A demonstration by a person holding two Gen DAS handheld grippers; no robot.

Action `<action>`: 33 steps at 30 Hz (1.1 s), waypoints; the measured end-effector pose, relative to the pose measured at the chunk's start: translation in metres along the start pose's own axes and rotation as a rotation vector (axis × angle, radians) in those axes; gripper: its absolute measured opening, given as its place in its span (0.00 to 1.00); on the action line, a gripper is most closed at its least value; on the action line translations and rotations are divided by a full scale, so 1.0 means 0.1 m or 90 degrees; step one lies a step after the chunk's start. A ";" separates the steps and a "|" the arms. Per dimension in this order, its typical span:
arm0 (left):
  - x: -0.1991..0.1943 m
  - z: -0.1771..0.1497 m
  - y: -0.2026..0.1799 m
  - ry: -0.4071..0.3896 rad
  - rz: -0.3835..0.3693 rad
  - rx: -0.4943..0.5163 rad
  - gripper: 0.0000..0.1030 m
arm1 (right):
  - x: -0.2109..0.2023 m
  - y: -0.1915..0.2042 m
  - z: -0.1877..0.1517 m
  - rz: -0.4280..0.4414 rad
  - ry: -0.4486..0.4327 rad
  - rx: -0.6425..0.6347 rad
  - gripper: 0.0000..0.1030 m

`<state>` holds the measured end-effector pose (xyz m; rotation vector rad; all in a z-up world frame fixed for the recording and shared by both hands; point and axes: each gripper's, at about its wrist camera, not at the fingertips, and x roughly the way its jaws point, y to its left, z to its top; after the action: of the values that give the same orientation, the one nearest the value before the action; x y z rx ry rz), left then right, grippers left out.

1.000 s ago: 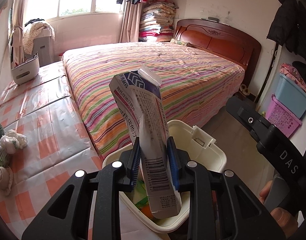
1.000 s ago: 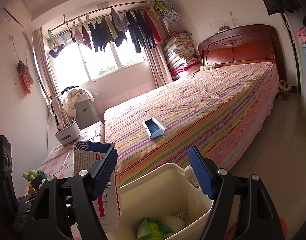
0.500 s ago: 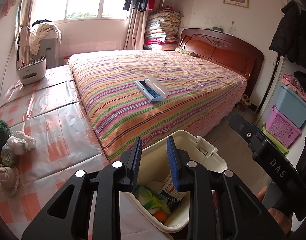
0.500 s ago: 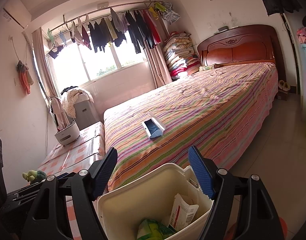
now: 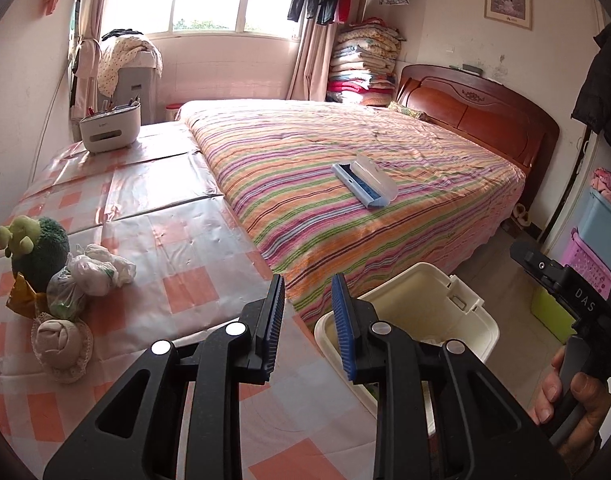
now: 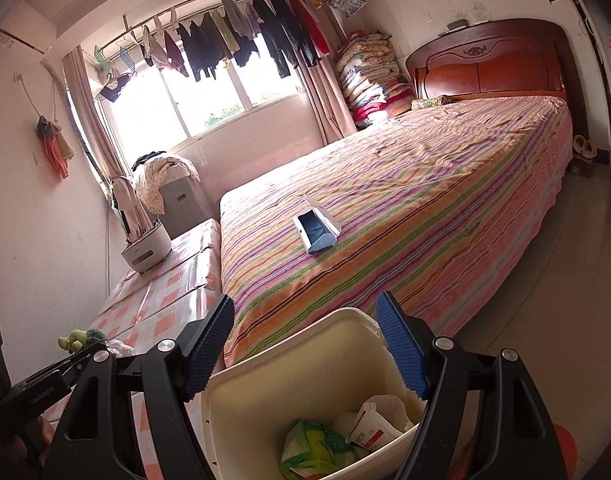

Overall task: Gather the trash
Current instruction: 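Move both open tools back over the table toward the rolled knit cap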

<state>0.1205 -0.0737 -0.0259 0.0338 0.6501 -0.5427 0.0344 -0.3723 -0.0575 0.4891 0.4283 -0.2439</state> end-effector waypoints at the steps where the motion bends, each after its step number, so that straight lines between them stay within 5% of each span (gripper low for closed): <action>1: 0.03 -0.01 0.08 0.009 0.006 -0.013 0.24 | 0.04 -0.03 0.00 0.010 0.007 0.014 0.69; 6: 0.20 -0.12 0.47 0.049 0.028 -0.086 0.24 | 0.16 -0.09 -0.04 0.022 0.038 0.052 0.69; 12: 0.32 -0.17 0.74 0.072 0.067 -0.115 0.25 | 0.35 0.16 -0.13 0.029 0.084 -0.007 0.69; 33: -0.22 -0.28 1.74 0.032 0.168 -0.205 0.34 | 0.80 1.39 -0.63 0.113 0.227 -0.175 0.69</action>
<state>0.1757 0.0919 -0.0595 -0.1688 0.7623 -0.1792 0.1294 -0.2320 -0.0884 0.2965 0.7498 0.0766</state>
